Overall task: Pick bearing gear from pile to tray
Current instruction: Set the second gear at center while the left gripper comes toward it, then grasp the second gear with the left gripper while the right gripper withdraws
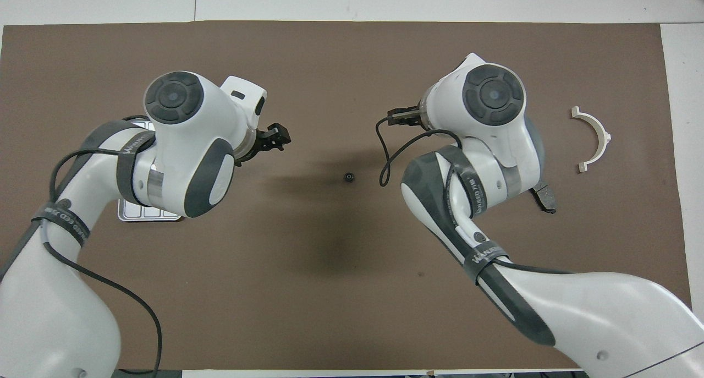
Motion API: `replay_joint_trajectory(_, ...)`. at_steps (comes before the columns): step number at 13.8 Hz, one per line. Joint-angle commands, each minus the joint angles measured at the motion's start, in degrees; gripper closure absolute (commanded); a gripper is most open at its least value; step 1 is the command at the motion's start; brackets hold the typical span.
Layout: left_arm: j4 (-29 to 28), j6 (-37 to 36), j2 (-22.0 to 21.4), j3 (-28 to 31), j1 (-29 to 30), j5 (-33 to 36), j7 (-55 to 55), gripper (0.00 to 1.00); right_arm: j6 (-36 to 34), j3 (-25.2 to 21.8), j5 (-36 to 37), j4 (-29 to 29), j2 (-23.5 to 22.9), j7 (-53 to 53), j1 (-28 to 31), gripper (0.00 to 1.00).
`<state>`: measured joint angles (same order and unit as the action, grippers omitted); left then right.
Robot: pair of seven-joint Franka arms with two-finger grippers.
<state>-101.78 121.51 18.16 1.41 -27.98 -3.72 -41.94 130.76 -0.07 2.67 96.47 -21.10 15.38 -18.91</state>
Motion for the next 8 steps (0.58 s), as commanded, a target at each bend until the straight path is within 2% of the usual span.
replay_joint_trajectory(1, 7.28, -2.07, 5.82, 1.05, -6.62, -0.41, -7.79, 0.00, -2.25, 0.77, 0.49, -0.14, 1.93, -8.76, 5.18, 0.01)
replay_joint_trajectory(3, 7.92, 0.12, 8.55, 1.05, -10.06, -0.41, -11.49, 0.00, -5.41, 0.60, 0.49, -0.14, 4.38, -9.93, 8.69, 0.00)
replay_joint_trajectory(5, 8.26, 1.80, 9.70, 0.96, -10.94, -0.76, -12.46, 0.00, -9.53, 0.51, 0.67, -0.14, 8.07, -14.82, 12.04, 0.00)
replay_joint_trajectory(8, 17.55, -3.45, 17.67, 1.14, -12.88, -0.50, -14.92, 0.00, -19.44, 0.34, 0.67, -3.28, 13.26, -17.75, 14.42, 0.00)
